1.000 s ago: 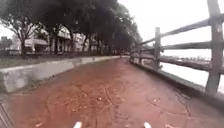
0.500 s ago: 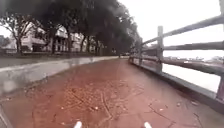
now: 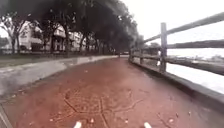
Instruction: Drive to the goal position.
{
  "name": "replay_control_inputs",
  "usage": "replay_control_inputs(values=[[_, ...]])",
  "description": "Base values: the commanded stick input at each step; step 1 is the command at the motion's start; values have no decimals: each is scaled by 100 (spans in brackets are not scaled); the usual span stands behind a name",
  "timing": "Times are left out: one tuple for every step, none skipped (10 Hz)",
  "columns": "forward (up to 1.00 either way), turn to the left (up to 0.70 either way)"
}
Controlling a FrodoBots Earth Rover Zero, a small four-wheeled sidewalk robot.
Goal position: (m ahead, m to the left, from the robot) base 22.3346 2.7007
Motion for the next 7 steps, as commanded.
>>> replay_control_inputs(values=[[50, 0], [50, 0], [50, 0], [50, 0], [50, 0], [50, 0], [50, 0]])
